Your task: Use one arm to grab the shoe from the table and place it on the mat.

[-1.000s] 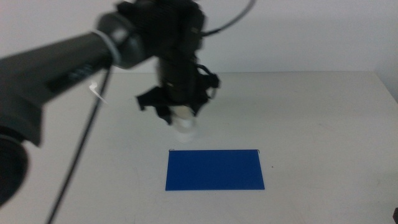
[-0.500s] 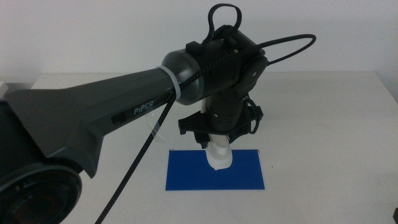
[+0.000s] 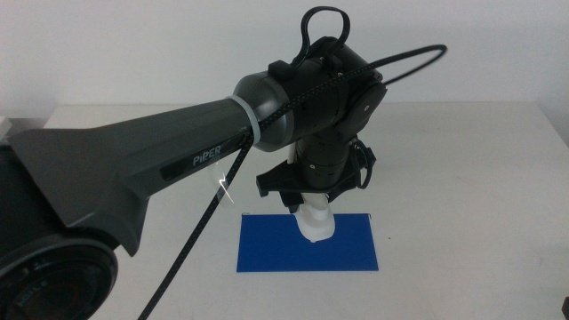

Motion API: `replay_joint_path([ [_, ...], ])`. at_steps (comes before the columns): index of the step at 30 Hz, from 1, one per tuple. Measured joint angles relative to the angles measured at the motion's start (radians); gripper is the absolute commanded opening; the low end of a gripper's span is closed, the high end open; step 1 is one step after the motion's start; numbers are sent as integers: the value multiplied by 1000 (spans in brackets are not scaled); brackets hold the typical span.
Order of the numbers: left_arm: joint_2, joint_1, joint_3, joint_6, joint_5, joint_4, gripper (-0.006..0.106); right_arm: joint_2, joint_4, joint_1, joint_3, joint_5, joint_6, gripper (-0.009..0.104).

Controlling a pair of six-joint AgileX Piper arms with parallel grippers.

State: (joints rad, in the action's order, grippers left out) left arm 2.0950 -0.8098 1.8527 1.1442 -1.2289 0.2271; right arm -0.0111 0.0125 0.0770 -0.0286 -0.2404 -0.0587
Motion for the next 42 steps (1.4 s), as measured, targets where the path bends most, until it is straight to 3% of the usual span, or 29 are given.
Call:
replay_joint_path([
  [17, 0, 0, 0, 915, 0, 26, 2, 0, 0, 0, 0, 0, 0, 78],
  [42, 140, 0, 0, 951, 12, -57, -1, 0, 0, 0, 0, 0, 0, 78],
])
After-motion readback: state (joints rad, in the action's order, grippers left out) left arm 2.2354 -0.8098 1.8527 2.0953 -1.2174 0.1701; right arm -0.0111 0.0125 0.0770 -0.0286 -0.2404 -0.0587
